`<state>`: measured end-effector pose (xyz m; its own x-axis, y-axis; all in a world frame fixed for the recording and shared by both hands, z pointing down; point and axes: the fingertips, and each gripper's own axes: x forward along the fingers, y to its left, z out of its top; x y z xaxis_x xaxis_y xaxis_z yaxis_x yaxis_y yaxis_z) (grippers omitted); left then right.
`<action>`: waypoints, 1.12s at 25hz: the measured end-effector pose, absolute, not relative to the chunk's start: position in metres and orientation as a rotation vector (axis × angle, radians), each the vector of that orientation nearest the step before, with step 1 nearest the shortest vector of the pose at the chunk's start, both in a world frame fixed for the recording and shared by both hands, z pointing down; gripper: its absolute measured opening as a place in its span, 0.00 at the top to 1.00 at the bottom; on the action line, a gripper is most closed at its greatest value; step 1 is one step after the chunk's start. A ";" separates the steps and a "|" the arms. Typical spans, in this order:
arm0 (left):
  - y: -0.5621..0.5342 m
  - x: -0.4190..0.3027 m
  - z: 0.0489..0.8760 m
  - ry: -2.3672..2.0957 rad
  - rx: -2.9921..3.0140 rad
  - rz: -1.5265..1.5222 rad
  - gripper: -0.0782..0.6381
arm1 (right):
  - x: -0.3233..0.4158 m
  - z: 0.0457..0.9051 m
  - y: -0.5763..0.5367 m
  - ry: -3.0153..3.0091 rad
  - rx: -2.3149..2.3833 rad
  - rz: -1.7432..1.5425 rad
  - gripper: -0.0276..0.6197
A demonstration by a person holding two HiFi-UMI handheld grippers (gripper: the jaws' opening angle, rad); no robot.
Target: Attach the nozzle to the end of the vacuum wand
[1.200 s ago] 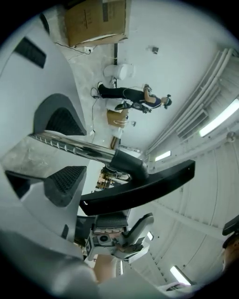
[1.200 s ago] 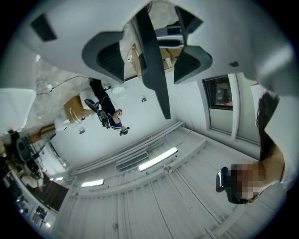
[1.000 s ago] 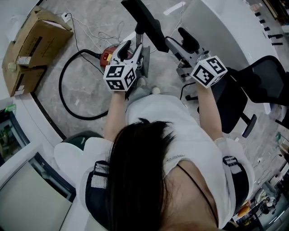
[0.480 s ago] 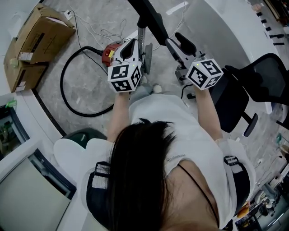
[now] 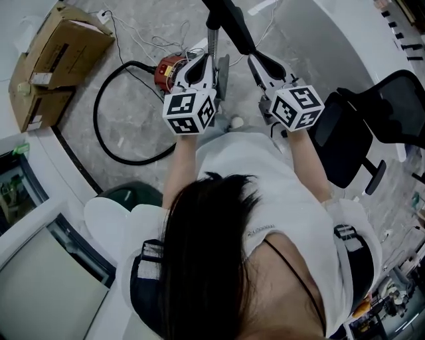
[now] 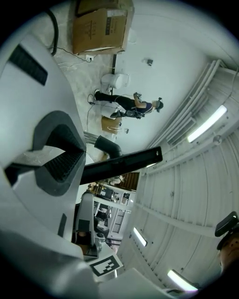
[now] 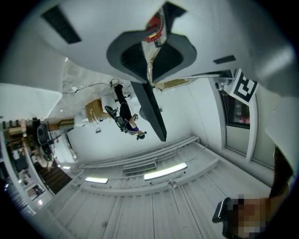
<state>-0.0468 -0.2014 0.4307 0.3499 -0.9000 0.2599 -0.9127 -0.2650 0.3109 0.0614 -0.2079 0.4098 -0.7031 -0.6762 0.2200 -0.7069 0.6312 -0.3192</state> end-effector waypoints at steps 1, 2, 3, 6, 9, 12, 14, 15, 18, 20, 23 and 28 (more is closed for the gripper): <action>-0.199 -0.046 0.431 -1.583 2.211 0.038 0.89 | 0.060 0.411 -0.206 -2.754 1.181 0.580 0.89; -0.196 -0.046 0.431 -1.587 2.212 0.047 0.89 | 0.059 0.413 -0.204 -2.742 1.191 0.567 0.90; -0.194 -0.046 0.432 -1.598 2.219 0.073 0.89 | 0.058 0.414 -0.202 -2.728 1.201 0.556 0.91; -0.186 -0.044 0.434 -1.625 2.264 0.166 0.89 | 0.054 0.421 -0.196 -2.686 1.224 0.527 0.93; -0.178 -0.040 0.432 -1.603 2.290 0.147 0.89 | 0.051 0.428 -0.191 -2.669 1.237 0.540 0.93; -0.171 -0.039 0.434 -1.578 2.263 0.124 0.89 | 0.047 0.433 -0.185 -2.651 1.240 0.536 0.93; -0.168 -0.041 0.434 -1.582 2.237 0.107 0.89 | 0.044 0.434 -0.181 -2.646 1.243 0.534 0.93; -0.168 -0.041 0.434 -1.586 2.224 0.099 0.89 | 0.043 0.434 -0.180 -2.645 1.242 0.532 0.93; -0.166 -0.043 0.435 -1.594 2.205 0.094 0.89 | 0.040 0.436 -0.175 -2.638 1.228 0.507 0.93; -0.165 -0.042 0.434 -1.592 2.201 0.086 0.89 | 0.038 0.437 -0.173 -2.631 1.220 0.493 0.93; -0.164 -0.038 0.433 -1.583 2.205 0.075 0.89 | 0.037 0.438 -0.169 -2.623 1.211 0.472 0.93; -0.161 -0.036 0.434 -1.579 2.184 0.058 0.89 | 0.036 0.440 -0.166 -2.608 1.206 0.449 0.93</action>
